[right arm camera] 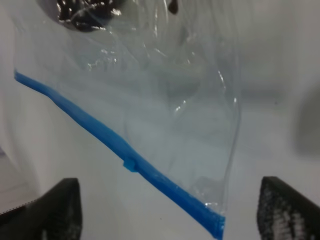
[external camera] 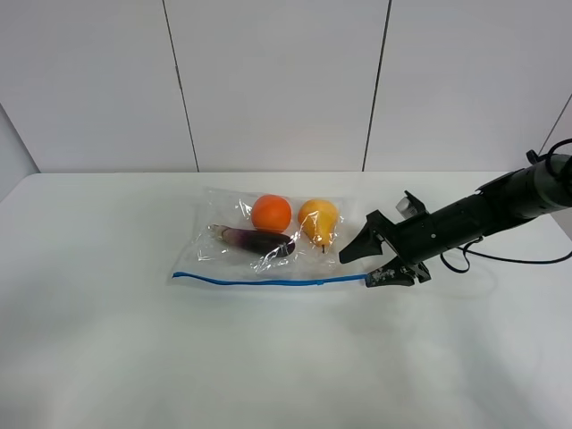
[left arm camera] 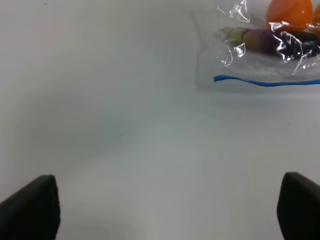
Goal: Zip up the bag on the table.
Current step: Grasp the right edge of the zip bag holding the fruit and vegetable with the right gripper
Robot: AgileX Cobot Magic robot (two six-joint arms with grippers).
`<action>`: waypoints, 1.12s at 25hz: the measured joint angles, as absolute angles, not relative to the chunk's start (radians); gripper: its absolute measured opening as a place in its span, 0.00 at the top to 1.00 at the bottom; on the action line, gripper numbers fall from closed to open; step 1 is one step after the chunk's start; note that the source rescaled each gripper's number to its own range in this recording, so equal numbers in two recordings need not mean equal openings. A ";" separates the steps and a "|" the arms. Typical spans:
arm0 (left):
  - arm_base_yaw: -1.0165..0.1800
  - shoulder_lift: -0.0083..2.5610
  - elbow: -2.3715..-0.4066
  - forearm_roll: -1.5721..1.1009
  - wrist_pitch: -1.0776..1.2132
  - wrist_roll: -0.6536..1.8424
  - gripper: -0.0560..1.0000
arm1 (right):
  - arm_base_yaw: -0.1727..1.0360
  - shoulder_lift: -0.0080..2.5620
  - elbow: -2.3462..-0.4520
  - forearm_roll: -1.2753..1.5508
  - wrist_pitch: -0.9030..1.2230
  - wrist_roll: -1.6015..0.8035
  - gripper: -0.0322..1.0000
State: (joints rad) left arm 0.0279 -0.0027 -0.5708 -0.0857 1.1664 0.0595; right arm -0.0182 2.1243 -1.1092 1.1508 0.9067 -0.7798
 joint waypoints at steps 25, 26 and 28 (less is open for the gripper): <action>0.028 -0.003 -0.571 -0.086 1.166 0.059 0.00 | -0.018 2.131 -1.110 1.168 0.909 -0.804 0.79; 0.028 -0.003 -0.571 -0.086 1.166 0.059 0.00 | -0.018 2.131 -1.110 1.168 0.910 -0.804 0.81; 0.028 -0.003 -0.571 -0.086 1.166 0.059 0.00 | -0.018 2.131 -1.110 1.168 0.912 -0.808 0.83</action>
State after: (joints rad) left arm 0.0279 -0.0027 -0.5708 -0.0857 1.1664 0.0595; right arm -0.0182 2.1309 -1.1095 1.1676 0.9122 -0.8077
